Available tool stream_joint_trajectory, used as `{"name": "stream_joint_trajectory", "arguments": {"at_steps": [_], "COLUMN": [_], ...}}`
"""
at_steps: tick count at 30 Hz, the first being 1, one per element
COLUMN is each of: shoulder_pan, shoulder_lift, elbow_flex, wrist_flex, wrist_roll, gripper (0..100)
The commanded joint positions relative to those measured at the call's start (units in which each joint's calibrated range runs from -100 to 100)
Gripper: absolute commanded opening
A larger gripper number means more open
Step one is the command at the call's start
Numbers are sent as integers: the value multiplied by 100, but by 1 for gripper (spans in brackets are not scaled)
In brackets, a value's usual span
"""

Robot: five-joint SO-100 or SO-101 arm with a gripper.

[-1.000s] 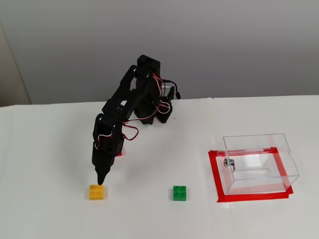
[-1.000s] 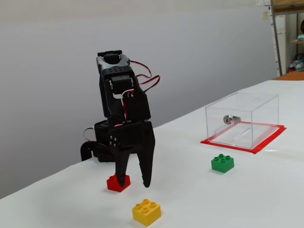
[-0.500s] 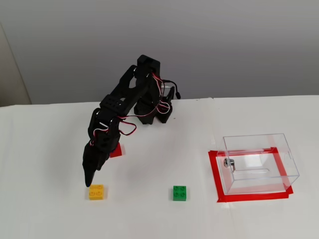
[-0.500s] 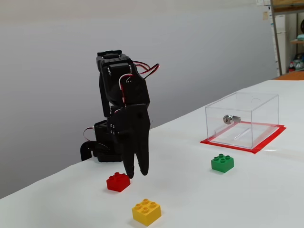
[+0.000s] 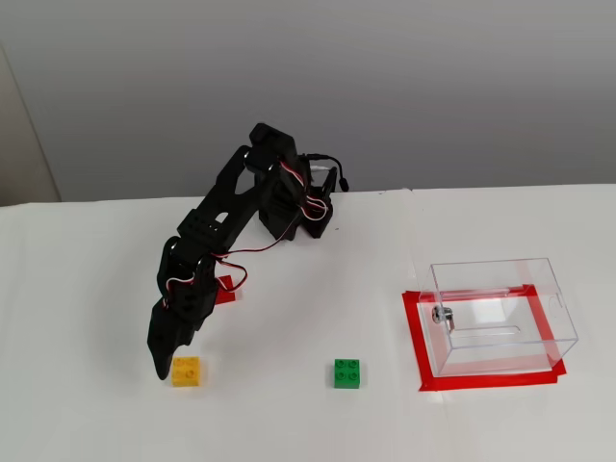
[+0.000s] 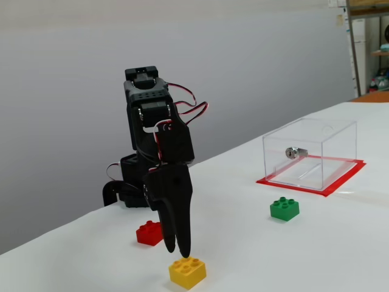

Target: Pick the yellow lego brick and place it into the transparent box

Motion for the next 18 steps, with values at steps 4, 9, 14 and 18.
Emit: {"name": "stream_joint_trajectory", "arguments": {"at_steps": [4, 9, 14, 18], "shoulder_pan": [-259, -289, -289, -252], "shoulder_lift": [294, 404, 583, 735], "elbow_flex": [-578, -505, -551, -533], "wrist_flex": [26, 35, 35, 44], "wrist_roll": [-10, -10, -10, -5], "gripper": [32, 32, 32, 32]}}
